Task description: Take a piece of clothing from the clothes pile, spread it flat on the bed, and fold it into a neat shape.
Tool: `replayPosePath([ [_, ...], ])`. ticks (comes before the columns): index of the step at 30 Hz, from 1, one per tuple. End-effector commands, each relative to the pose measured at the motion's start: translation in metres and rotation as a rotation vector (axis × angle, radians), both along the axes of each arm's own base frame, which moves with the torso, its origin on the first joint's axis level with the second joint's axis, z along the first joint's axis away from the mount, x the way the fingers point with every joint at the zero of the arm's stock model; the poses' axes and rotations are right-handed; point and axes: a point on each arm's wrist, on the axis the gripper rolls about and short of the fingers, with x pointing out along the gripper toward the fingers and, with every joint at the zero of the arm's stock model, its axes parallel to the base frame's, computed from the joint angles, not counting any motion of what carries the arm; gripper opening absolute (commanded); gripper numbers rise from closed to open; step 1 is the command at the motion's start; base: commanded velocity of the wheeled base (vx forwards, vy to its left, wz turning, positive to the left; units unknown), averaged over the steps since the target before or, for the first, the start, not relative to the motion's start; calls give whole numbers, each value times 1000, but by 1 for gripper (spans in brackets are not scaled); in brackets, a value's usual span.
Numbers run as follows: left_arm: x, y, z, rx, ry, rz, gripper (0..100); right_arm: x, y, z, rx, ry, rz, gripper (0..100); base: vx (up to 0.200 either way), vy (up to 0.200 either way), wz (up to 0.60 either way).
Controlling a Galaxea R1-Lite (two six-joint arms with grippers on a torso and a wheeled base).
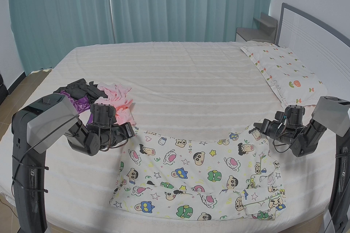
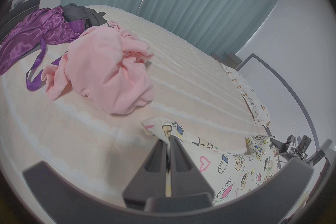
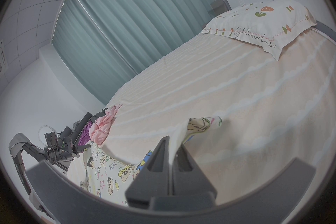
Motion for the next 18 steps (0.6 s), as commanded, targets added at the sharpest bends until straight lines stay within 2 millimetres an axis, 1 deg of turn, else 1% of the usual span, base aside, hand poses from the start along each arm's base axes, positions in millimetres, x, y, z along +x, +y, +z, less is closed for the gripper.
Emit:
replayPosePath([
  [1,-6,0,10,-4,-11,-1,0,-4,0,13,4,-26,5,0,0,0,0],
  [7,-11,1,19,-5,-26,-3,0,-24,0,30,18,-31,45,0,0,0,0],
  [12,-22,2,24,-2,-10,-6,0,-36,0,35,22,-46,55,0,0,0,0],
  [14,-23,2,25,-1,-11,-7,0,-38,0,35,22,-45,55,0,0,0,0],
  [18,-36,6,34,-7,-5,-10,0,-54,1,40,32,-52,83,0,0,0,0],
])
